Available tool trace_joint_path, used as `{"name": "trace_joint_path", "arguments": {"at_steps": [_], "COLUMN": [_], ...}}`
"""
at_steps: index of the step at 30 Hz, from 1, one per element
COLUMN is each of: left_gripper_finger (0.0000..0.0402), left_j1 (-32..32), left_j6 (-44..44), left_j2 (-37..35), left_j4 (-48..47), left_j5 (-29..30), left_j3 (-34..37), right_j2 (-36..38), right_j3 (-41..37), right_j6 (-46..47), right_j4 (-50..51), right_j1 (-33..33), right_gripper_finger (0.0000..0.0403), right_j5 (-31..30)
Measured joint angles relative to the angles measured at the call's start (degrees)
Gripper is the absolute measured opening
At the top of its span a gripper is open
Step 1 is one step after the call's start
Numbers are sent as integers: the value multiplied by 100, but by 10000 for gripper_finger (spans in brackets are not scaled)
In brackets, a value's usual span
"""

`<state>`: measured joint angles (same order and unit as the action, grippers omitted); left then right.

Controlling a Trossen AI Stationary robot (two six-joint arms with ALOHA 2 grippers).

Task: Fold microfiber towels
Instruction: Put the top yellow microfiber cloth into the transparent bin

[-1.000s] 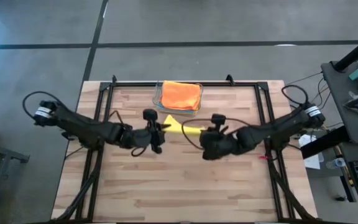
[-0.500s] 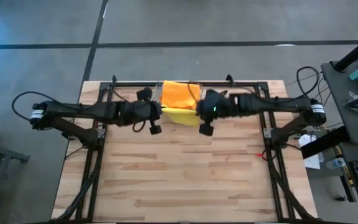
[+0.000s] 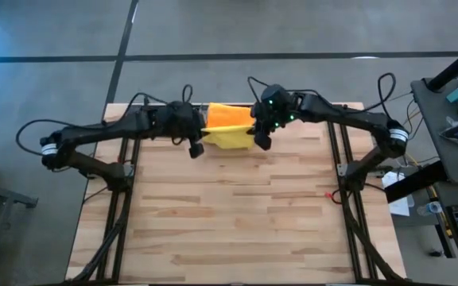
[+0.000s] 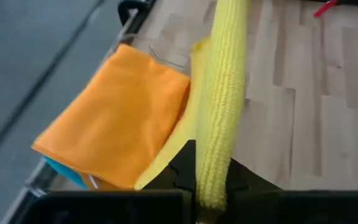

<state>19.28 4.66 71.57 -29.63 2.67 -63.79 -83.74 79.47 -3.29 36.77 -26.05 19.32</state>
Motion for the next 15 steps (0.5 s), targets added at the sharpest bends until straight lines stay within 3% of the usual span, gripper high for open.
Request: {"name": "trace_joint_path", "arguments": {"at_steps": [7,15], "left_gripper_finger": [0,0], "left_j1": [638,701], "left_j6": [-3,198], "left_j2": [236,266], "left_j4": [-61,-67], "left_j5": [-1181,-1267], "left_j3": [-22,35], "right_j2": [-327,-458], "right_j3": [-3,-8], "right_j6": [260,43], "right_j4": [-105,-83], "right_j1": [-394,-406], "right_gripper_finger": [8,8], "right_j5": [883,957]}}
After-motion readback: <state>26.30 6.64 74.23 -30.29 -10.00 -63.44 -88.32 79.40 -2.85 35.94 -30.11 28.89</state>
